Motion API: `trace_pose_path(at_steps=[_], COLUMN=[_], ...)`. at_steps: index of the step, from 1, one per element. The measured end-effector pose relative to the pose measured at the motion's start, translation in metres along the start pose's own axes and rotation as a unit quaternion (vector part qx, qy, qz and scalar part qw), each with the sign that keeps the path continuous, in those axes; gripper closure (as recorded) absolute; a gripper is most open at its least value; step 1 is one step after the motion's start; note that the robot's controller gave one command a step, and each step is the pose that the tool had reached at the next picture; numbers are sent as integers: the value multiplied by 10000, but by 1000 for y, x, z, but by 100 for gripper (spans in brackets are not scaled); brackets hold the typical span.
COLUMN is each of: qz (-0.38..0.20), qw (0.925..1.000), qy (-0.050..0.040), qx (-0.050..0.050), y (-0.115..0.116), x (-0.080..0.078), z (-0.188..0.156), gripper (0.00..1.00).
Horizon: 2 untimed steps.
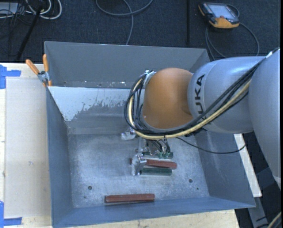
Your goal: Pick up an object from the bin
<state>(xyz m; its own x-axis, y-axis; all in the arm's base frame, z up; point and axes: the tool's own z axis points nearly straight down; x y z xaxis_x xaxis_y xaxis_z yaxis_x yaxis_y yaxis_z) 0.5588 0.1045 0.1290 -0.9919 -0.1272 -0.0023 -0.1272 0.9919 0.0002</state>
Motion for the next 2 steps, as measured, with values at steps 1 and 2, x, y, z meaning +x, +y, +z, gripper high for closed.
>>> trace_pose_path(at_steps=[1,2], qz=[701,634], qw=[9975,9980], qy=[45,-26], qx=[5,-19], y=[-12,-46], x=[20,18], z=[22,53], gripper=[0,100])
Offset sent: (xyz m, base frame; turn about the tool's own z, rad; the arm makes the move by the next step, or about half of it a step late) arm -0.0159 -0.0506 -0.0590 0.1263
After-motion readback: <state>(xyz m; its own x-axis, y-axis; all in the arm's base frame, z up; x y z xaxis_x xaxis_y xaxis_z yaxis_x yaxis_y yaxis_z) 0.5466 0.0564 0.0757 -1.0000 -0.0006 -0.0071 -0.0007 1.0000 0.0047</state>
